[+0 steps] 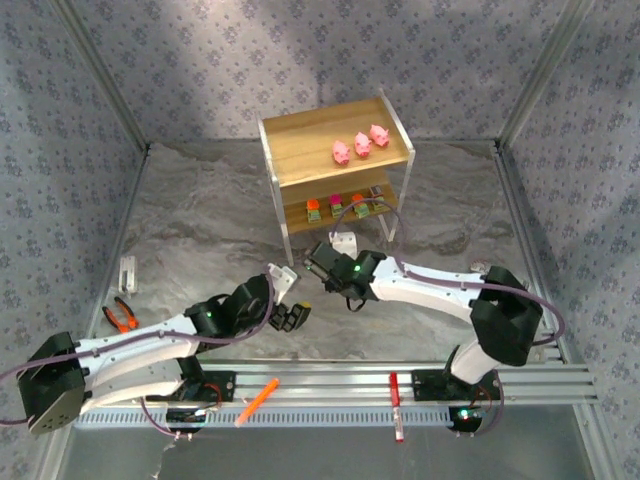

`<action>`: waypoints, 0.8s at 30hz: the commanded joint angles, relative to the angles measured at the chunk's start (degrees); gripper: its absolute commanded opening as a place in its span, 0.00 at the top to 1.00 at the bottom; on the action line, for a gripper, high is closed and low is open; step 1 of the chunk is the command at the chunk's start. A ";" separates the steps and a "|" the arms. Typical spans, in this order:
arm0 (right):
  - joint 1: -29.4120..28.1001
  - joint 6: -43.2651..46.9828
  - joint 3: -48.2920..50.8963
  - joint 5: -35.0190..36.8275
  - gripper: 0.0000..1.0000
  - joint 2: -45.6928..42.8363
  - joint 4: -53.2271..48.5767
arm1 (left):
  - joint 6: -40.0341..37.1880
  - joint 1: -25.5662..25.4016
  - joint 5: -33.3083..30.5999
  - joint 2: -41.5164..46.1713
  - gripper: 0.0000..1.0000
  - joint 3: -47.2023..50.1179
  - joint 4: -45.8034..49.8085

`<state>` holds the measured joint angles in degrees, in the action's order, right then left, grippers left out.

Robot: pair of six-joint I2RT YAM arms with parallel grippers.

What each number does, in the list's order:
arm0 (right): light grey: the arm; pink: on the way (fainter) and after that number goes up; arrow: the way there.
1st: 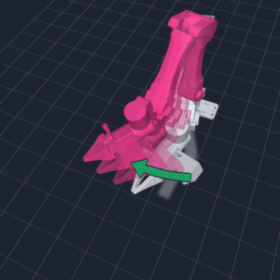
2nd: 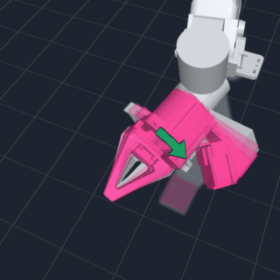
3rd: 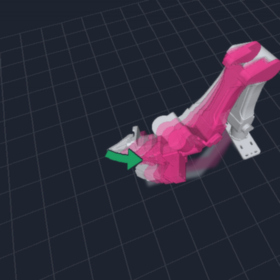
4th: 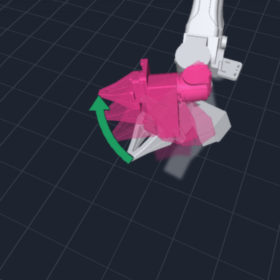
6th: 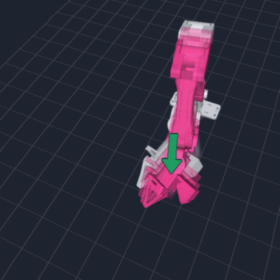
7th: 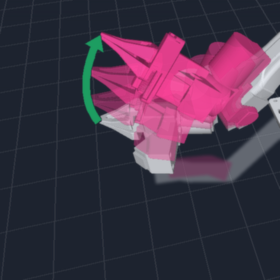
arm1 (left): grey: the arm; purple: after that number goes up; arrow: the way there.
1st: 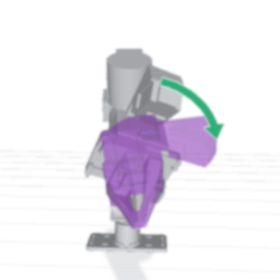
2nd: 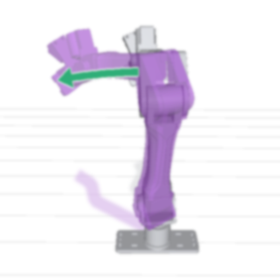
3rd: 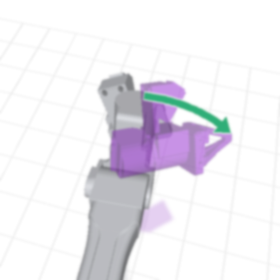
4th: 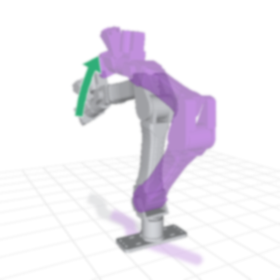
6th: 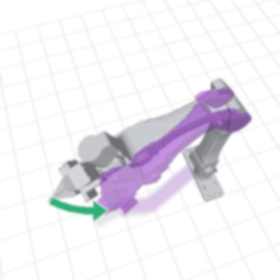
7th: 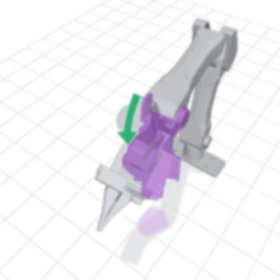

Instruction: Place and organize the plastic toys onto the shelf

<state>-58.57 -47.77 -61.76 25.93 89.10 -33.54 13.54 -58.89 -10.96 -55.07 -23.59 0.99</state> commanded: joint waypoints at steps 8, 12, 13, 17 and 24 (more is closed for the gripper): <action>0.10 3.97 -4.78 4.69 0.71 -6.77 -8.25 | 0.08 0.14 2.35 -2.94 0.11 -2.99 -1.53; -0.22 5.70 -8.06 5.57 0.71 -8.04 -10.41 | 0.09 0.19 2.31 -3.54 0.11 -3.21 -1.43; -0.37 6.24 -9.12 5.78 0.72 -8.36 -11.07 | 0.10 0.18 2.30 -3.77 0.11 -3.30 -1.43; -0.72 8.11 -12.25 6.41 0.71 -9.28 -12.61 | -0.01 0.18 2.29 -4.21 0.11 -3.56 -1.21; -1.33 11.22 -18.43 7.72 0.71 -9.28 -15.19 | 0.00 0.18 1.57 -2.66 0.11 -3.04 -1.17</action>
<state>-59.44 -38.89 -77.21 31.38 80.66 -45.39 13.54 -58.89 -9.63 -58.89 -25.47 0.19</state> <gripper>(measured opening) 0.286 0.887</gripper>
